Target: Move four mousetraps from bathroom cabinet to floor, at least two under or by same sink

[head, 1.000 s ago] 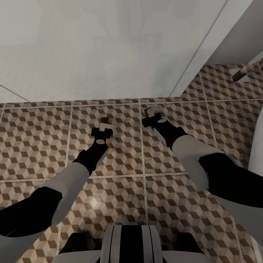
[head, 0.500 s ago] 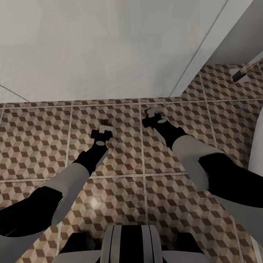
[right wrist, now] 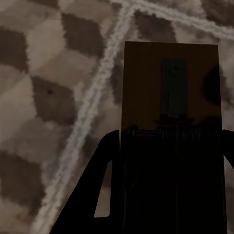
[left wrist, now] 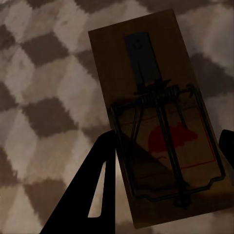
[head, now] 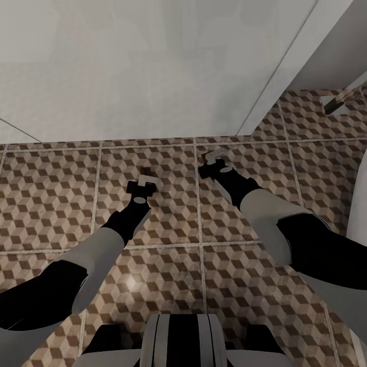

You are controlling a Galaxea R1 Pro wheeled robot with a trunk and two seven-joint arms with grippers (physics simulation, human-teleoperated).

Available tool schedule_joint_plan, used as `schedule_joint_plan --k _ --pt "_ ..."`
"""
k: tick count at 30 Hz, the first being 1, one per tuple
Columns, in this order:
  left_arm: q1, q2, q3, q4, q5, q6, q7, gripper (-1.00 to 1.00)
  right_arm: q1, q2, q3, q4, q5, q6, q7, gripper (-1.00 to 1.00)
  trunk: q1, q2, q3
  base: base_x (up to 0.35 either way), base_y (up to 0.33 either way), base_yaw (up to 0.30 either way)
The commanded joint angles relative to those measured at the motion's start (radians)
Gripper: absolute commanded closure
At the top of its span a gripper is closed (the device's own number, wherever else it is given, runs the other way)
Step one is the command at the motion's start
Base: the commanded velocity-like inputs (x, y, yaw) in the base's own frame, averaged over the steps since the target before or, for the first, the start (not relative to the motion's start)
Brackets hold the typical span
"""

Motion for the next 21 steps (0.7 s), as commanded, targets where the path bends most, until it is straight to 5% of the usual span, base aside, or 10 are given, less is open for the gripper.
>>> schedule_joint_plan --k 1,21 --pt "0.0 0.001 -0.006 -0.001 -0.01 0.008 0.009 1.0 0.0 0.0 0.0 -0.002 0.009 0.007 0.003 1.0 0.0 0.0 0.0 0.0 0.0 0.0" --pt "0.0 0.003 -0.008 0.02 -0.008 0.0 0.009 1.0 0.0 0.0 0.0 -0.002 0.009 0.007 0.003 1.0 0.0 0.0 0.0 0.0 0.0 0.0"
